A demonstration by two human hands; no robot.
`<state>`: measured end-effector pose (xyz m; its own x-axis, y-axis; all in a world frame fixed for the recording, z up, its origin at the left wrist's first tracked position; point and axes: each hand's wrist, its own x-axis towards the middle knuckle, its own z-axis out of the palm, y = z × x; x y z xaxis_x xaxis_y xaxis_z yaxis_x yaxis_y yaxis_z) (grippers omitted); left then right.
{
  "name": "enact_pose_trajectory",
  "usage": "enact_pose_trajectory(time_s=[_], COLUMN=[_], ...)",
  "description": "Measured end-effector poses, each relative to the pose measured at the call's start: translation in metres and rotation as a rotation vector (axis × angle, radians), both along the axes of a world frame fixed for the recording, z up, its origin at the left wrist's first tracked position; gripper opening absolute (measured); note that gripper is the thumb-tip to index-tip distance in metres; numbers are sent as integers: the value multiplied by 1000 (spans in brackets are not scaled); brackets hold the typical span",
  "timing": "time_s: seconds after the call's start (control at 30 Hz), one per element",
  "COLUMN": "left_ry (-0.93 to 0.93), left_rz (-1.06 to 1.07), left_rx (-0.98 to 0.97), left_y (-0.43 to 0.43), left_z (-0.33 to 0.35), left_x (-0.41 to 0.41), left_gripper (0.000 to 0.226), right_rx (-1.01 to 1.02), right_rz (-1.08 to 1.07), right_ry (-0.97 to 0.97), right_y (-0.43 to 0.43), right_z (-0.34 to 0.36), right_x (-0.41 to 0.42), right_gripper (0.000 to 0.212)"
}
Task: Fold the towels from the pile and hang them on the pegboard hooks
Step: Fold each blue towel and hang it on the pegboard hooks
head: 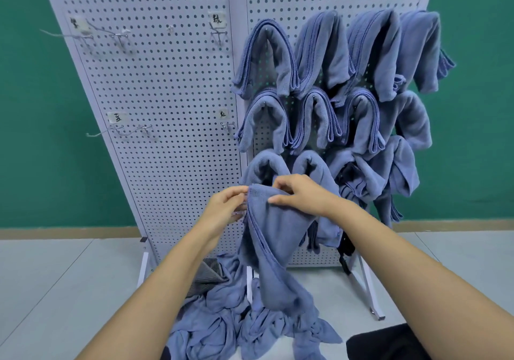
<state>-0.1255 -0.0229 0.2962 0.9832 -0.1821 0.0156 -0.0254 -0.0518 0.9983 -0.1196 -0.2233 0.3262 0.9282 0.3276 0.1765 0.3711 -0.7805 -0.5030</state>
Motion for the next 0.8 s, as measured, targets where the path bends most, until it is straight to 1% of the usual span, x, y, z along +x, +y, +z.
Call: enact_pose_trajectory(time_s=[0.07, 0.2, 0.23, 0.3, 0.37, 0.43, 0.5, 0.53, 0.57, 0.6, 0.63, 0.67, 0.7, 0.73, 0.77, 0.8], left_ry=[50, 188, 219, 282, 345, 464, 641, 728, 808, 880, 928, 947, 930, 882, 811, 739], left_rz=[35, 9, 28, 85, 108, 32, -143, -235, -313, -362, -374, -350, -289, -197, -103, -17], left_rx=[27, 114, 120, 112, 126, 124, 91, 26, -88, -254, -457, -673, -864, -1013, -1115, -1155], left_y=[11, 20, 17, 7, -4, -14, -23, -26, -30, -34, -38, -44, -50, -57, -61, -62], left_z=[-6, -23, -27, -32, -36, -38, -44, -48, -54, -58, -60, -60, -58, -54, -48, -40], left_x=[1, -7, -11, -22, -36, -52, -66, -71, -73, -75, -76, -76, -74, -71, -67, -63], left_gripper=[23, 29, 28, 23, 21, 37, 67, 83, 96, 103, 106, 104, 96, 81, 61, 39], right_rx=[-61, -67, -70, -56, 6, 84, 182, 234, 297, 374, 463, 555, 643, 725, 800, 864], right_rz=[-51, -109, -128, -168, -195, -206, -213, -217, -220, -223, -233, -250, -265, -274, -284, -307], right_ry=[-33, -17, -23, -32, -34, -48, -71, -90, -107, -115, -114, -99, -72, -40, -9, 15], right_y=[2, 3, 3, 2, -1, -5, -10, -13, -17, -23, -30, -38, -47, -56, -66, -75], right_z=[12, 38, 45, 60, 75, 92, 111, 120, 129, 137, 142, 145, 145, 144, 140, 135], right_x=[1, -5, -7, -12, -18, -27, -36, -42, -47, -52, -57, -61, -65, -69, -71, -72], right_gripper=[19, 17, 19, 32, 38, 40, 38, 35, 31, 29, 28, 28, 29, 30, 28, 25])
